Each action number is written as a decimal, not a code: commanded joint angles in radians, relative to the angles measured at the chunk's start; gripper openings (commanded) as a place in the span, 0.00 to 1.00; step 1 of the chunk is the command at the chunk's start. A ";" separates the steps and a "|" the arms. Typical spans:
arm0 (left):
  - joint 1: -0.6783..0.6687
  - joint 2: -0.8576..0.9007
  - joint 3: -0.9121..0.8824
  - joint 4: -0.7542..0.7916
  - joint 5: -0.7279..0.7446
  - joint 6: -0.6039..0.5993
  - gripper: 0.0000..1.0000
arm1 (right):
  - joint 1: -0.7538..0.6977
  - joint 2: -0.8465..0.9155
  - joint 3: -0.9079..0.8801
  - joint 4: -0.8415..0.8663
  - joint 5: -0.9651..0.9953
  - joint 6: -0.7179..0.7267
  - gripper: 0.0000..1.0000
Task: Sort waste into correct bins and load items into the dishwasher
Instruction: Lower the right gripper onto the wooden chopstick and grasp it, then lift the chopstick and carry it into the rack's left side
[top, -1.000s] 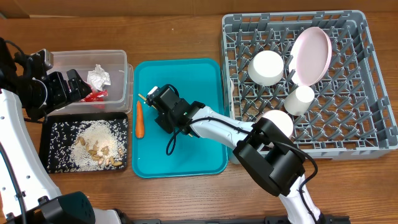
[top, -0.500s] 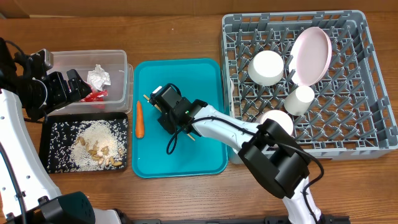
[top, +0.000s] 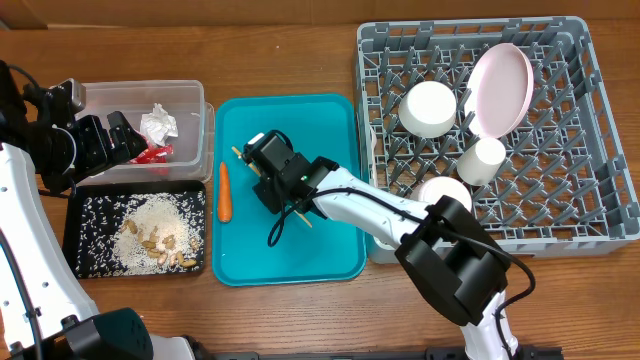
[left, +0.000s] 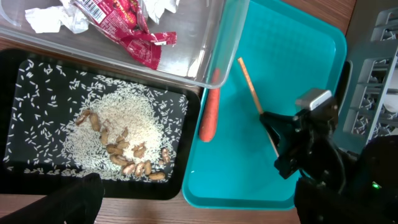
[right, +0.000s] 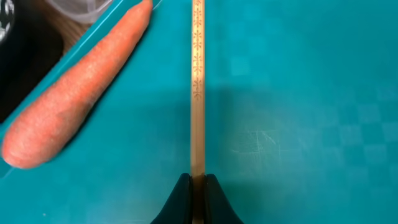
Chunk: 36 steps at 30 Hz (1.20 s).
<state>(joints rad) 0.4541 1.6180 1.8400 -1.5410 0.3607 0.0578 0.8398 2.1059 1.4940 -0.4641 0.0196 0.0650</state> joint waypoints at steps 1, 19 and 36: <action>0.003 -0.002 0.018 0.001 -0.005 -0.006 1.00 | -0.031 -0.080 0.000 0.001 -0.006 0.111 0.04; 0.003 -0.002 0.018 0.001 -0.005 -0.006 1.00 | -0.209 -0.321 0.000 -0.117 -0.119 0.152 0.04; 0.004 -0.002 0.018 0.001 -0.005 -0.006 1.00 | -0.429 -0.337 0.000 -0.248 -0.126 0.153 0.04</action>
<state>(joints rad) 0.4541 1.6180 1.8400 -1.5414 0.3611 0.0578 0.4286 1.7969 1.4940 -0.7052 -0.0975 0.2100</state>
